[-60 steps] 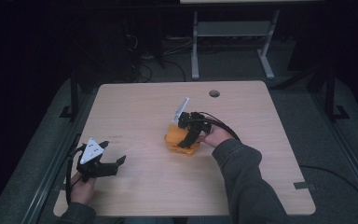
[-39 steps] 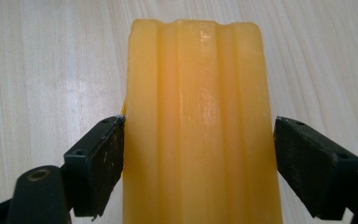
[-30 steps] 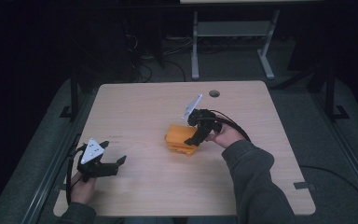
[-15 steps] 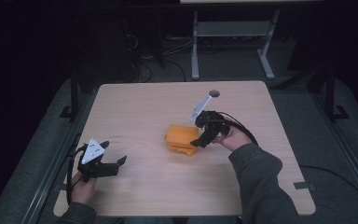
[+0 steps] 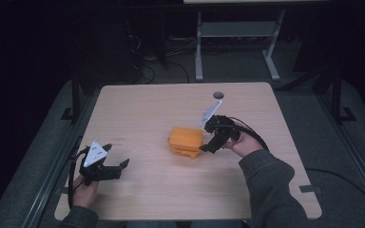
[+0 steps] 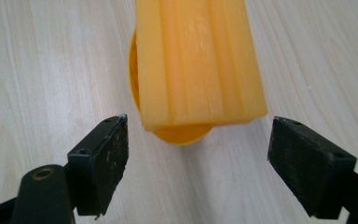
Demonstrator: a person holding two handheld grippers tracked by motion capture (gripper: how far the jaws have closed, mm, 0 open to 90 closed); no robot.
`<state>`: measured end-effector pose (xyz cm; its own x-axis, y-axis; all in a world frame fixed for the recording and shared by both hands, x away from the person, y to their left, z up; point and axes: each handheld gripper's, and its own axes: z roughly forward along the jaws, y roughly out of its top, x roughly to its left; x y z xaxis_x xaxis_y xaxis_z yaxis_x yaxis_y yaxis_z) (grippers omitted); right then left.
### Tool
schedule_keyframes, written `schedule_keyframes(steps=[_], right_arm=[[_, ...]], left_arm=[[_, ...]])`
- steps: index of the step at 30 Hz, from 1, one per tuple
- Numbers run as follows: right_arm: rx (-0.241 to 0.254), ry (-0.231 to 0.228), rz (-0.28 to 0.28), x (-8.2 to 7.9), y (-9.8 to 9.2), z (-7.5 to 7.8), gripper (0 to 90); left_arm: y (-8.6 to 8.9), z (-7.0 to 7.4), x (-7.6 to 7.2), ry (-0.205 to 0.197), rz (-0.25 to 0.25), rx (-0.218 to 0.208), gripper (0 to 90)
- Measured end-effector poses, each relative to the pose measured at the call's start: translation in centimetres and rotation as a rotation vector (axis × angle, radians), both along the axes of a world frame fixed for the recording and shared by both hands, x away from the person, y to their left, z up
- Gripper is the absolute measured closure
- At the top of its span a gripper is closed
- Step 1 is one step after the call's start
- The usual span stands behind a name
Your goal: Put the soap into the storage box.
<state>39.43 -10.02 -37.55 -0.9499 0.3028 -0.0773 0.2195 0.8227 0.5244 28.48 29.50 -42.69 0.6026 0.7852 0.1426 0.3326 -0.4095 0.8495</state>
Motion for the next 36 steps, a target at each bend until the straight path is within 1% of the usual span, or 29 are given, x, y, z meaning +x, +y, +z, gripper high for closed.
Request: schedule_keyframes(steps=[1,5,6,8,11,12,14,17,21,22,24,29,31,32,33,34,36], right_arm=[[0.003,0.008,-0.005,-0.1,-0.1,-0.1,19.9],[-0.004,0.01,-0.009,-0.2,-0.5,-0.4,19.8],[0.003,0.014,-0.02,-0.4,-0.9,-0.4,20.0],[0.012,0.01,-0.021,-0.5,-1.2,-0.6,20.1],[0.008,0.017,-0.03,-0.6,-1.6,-0.8,19.9],[0.003,0.026,-0.032,-0.7,-1.8,-1.0,19.5],[0.016,0.016,-0.034,-1.0,-2.1,-1.1,20.2],[0.025,0.025,-0.046,-1.2,-2.5,-1.4,20.2],[0.01,0.039,-0.061,-1.3,-3.0,-1.7,20.0],[0.019,0.029,-0.058,-1.3,-3.2,-1.7,20.2],[0.034,0.035,-0.068,-1.4,-3.5,-1.7,20.2],[0.028,0.039,-0.078,-1.7,-4.2,-2.2,20.2],[0.022,0.052,-0.088,-1.8,-4.4,-2.4,19.9],[0.02,0.048,-0.091,-1.8,-4.6,-2.5,20.0],[0.026,0.048,-0.099,-1.9,-4.7,-2.5,20.3],[0.035,0.043,-0.092,-2.0,-4.8,-2.5,20.4],[0.039,0.044,-0.099,-2.1,-5.0,-2.6,20.4]], left_arm=[[0.0,0.0,0.0,0.0,0.0,0.0,14.1],[0.0,0.0,0.0,0.001,0.0,0.002,14.1],[0.0,0.0,0.0,0.001,0.0,0.001,14.1],[0.0,0.0,0.0,0.003,0.0,0.002,14.1],[0.0,0.0,0.0,0.004,-0.001,0.006,14.1],[0.0,0.0,0.0,0.004,-0.002,0.009,14.1],[0.0,0.0,0.0,0.008,-0.003,0.012,14.1],[0.0,0.0,0.0,0.007,-0.003,0.013,14.1],[-0.1,-0.1,0.1,0.006,-0.004,0.013,14.1],[-0.1,-0.1,0.1,0.005,-0.004,0.012,14.1],[-0.1,-0.1,0.1,0.005,-0.004,0.012,14.1],[-0.1,-0.1,0.1,0.004,-0.003,0.01,14.1],[-0.1,-0.1,0.1,0.005,-0.005,0.01,14.1],[-0.2,-0.1,0.1,0.006,-0.005,0.009,14.1],[-0.2,-0.1,0.1,0.006,-0.005,0.01,14.1],[-0.2,-0.1,0.1,0.006,-0.006,0.011,14.1],[-0.2,-0.1,0.1,0.007,-0.007,0.013,14.1]])
